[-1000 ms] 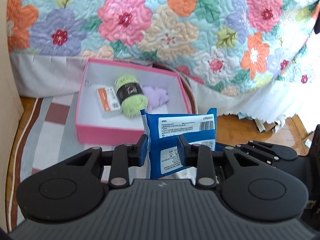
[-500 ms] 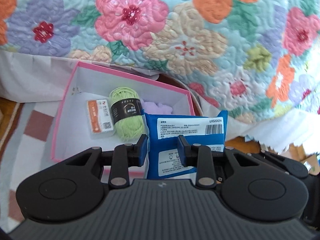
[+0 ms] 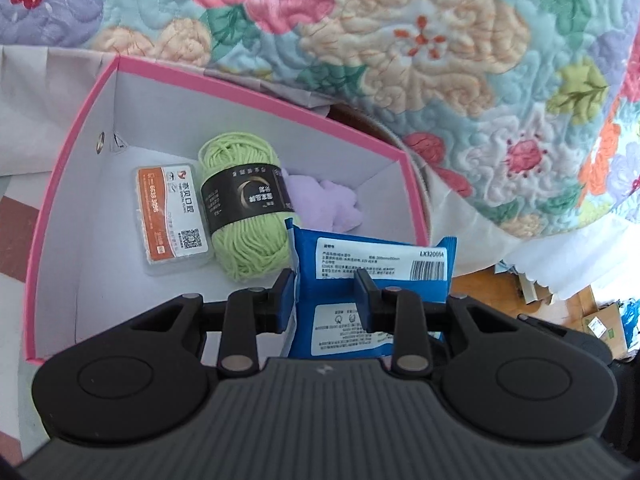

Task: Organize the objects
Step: 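Lift the blue wipes pack with the left tool and carry it into the box, then lower the wipes pack beside the yarn and open the left tool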

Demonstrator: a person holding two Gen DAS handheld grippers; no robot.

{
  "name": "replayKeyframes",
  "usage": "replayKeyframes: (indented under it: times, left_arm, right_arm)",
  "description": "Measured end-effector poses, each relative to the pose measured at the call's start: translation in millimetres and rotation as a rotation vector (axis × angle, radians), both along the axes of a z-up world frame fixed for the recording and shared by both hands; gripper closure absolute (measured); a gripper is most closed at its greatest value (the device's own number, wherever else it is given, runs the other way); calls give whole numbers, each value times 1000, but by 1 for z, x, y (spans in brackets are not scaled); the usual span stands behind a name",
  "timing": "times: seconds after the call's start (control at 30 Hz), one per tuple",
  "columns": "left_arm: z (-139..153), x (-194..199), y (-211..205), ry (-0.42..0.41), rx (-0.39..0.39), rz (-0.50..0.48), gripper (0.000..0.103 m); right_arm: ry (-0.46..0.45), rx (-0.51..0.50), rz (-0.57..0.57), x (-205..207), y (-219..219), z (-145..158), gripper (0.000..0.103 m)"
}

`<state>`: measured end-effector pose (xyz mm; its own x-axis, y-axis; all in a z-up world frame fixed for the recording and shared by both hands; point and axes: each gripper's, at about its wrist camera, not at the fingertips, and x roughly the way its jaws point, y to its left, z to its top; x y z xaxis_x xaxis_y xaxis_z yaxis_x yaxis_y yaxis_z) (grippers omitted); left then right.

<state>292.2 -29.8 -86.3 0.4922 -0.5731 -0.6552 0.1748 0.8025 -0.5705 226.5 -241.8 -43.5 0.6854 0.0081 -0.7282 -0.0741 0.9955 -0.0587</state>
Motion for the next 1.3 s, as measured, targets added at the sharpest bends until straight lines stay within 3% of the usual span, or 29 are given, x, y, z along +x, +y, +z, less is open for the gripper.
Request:
replayKeyframes:
  times: [0.13, 0.37, 0.5, 0.63, 0.77, 0.83, 1.03, 1.3]
  left_arm:
    - [-18, 6, 3, 39, -8, -17, 73]
    - [-32, 15, -6, 40, 49, -52, 72]
    - [-48, 23, -8, 127, 43, -57, 71]
    - [-57, 25, -11, 138, 47, -48, 71]
    - [-66, 27, -15, 154, 42, -38, 71]
    - [-68, 27, -17, 156, 41, -17, 66]
    - [-48, 19, -24, 75, 125, -19, 51]
    - [1, -5, -23, 36, 226, -26, 50]
  right_arm:
    - [32, -16, 8, 5, 4, -11, 70]
    - [113, -19, -10, 22, 3, -28, 70]
    - [163, -25, -31, 34, 0, -33, 70]
    - [200, -19, -45, 40, -1, -39, 70]
    - [207, -39, -64, 43, 0, -45, 70]
    - [180, -87, -66, 44, 3, -48, 70]
    - [86, -99, -40, 33, 2, -39, 69]
    - [18, 35, -35, 4, -3, -3, 67]
